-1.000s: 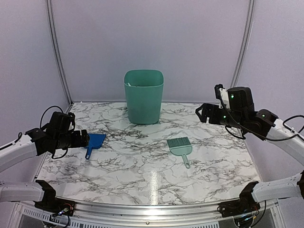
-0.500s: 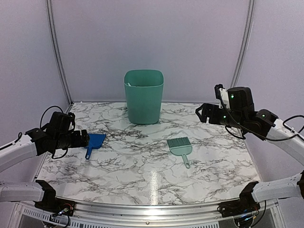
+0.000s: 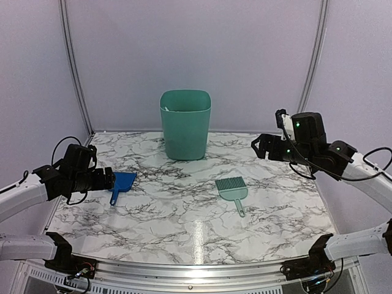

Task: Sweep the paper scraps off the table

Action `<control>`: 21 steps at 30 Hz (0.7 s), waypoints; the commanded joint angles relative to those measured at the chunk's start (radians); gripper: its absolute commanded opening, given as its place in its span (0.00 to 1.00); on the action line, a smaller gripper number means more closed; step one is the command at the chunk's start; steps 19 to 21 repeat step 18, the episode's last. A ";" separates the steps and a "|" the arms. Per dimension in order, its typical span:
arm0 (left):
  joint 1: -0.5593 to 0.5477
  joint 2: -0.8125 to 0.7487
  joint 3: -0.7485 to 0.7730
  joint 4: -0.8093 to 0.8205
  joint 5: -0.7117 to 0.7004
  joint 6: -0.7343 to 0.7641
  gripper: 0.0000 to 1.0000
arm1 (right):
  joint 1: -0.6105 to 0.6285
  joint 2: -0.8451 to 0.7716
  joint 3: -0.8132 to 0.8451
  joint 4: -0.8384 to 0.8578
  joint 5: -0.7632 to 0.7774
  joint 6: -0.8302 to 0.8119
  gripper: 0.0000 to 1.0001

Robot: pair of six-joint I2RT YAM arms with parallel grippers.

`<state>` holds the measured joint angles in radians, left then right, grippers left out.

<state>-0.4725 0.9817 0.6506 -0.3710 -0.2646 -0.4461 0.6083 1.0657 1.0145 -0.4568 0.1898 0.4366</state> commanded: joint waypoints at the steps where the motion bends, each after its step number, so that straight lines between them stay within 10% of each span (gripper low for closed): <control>1: 0.000 -0.009 0.001 0.005 -0.024 0.004 0.99 | -0.001 0.033 0.017 0.011 0.002 -0.002 0.95; 21: 0.000 0.020 0.015 0.010 -0.059 0.009 0.99 | -0.004 0.195 0.011 0.045 -0.032 -0.002 0.96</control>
